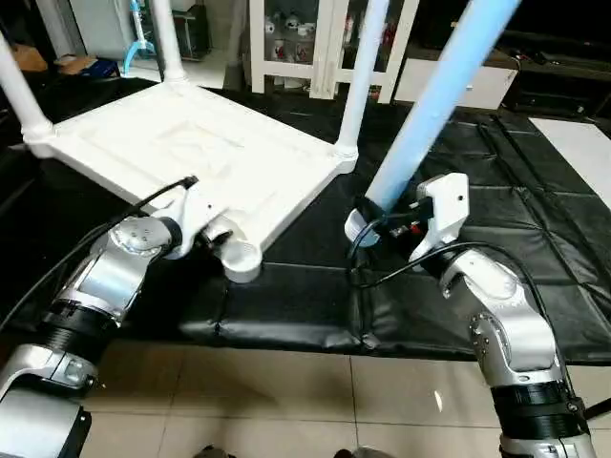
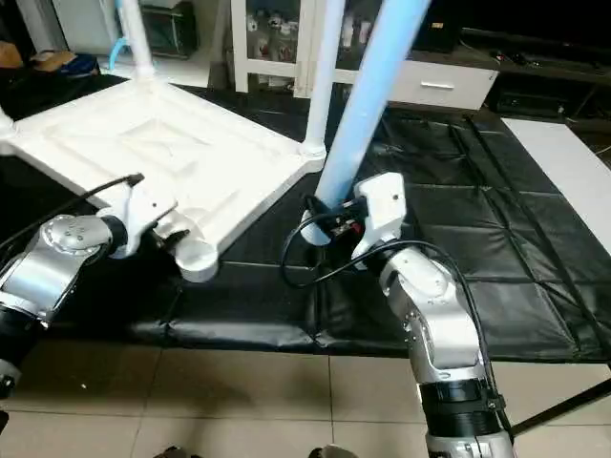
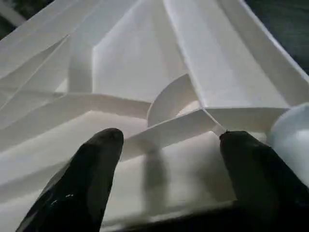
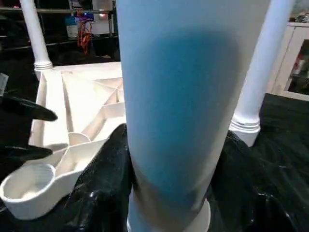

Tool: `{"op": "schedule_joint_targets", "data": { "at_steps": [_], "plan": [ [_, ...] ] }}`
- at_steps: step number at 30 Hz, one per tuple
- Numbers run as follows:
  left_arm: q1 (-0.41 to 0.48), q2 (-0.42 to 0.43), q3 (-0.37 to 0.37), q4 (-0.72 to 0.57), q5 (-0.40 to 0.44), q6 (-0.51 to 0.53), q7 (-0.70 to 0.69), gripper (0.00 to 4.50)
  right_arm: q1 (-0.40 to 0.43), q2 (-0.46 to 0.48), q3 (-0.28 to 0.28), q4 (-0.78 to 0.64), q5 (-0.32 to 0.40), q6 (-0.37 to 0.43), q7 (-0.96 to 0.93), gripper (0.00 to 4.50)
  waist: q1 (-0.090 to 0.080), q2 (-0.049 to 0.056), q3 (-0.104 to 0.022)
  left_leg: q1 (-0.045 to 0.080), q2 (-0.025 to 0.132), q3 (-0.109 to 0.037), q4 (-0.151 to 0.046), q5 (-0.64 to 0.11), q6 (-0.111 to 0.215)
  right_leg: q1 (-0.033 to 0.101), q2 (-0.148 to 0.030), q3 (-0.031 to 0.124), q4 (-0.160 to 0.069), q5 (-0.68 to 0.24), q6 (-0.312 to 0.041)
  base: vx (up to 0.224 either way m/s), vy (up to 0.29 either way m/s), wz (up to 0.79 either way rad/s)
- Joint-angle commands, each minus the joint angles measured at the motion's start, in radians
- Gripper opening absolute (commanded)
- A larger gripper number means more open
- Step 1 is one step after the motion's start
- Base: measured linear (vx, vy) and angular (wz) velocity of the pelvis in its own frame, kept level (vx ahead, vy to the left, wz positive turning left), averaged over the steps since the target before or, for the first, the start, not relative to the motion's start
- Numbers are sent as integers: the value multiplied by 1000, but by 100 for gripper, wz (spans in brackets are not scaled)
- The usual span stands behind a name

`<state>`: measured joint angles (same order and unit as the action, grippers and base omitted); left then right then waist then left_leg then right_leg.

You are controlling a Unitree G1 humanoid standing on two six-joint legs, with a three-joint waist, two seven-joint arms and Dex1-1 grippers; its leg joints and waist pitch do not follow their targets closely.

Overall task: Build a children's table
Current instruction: Rotate table base

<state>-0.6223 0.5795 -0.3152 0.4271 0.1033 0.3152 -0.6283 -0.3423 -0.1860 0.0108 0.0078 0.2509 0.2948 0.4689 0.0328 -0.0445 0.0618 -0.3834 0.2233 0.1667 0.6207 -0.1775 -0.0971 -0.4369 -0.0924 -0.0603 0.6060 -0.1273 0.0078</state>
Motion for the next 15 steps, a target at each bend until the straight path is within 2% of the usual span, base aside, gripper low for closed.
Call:
{"op": "schedule_joint_targets", "data": {
  "at_steps": [1,4,6,8,9,13,14,15],
  "plan": [
    [36,-27,-64,-41,-19,63,-78,370,-13,-19,13,-23,-21,-3,17,185,-4,17,-73,21,-3,6,-92,-343,-42,45,-25,30,-69,-376,-150,0,0,0],
    [35,-41,-73,-49,-15,89,-87,370,-17,-19,12,-20,-19,-1,17,185,-5,12,-74,20,-6,9,-91,-343,-39,45,-23,30,-70,-371,-150,0,0,0],
    [37,-76,-73,-69,-13,111,-80,370,-23,-24,9,-19,-14,1,17,185,-5,16,-73,21,-6,8,-91,-351,-39,44,-22,29,-72,-385,-143,0,0,0],
    [38,-92,-64,-80,-24,127,-74,370,-24,-26,8,-20,-12,2,16,185,-6,13,-72,22,-7,9,-90,-365,-37,43,-22,29,-76,-412,-135,0,0,0],
    [37,-145,-39,-115,-71,170,-57,370,-26,-24,-3,-19,3,16,11,185,-6,12,-72,23,-8,10,-89,-374,-35,40,-22,29,-80,-436,-128,0,0,0],
    [27,-241,9,-129,-108,180,24,370,-21,-19,-22,-21,40,67,15,185,-4,7,-74,23,-9,11,-86,-370,-21,39,-18,30,-85,-437,-123,0,0,0],
    [24,-257,16,-127,-108,169,39,370,-21,-19,-25,-21,47,78,18,185,-2,7,-74,22,-10,10,-85,-367,-18,38,-17,30,-85,-439,-121,0,0,0],
    [14,-295,33,-110,-104,140,80,370,-23,-26,-31,-14,55,97,27,185,-3,5,-76,11,-12,8,-87,-350,-12,46,-17,31,-84,-437,-112,0,0,0]
  ]
}}
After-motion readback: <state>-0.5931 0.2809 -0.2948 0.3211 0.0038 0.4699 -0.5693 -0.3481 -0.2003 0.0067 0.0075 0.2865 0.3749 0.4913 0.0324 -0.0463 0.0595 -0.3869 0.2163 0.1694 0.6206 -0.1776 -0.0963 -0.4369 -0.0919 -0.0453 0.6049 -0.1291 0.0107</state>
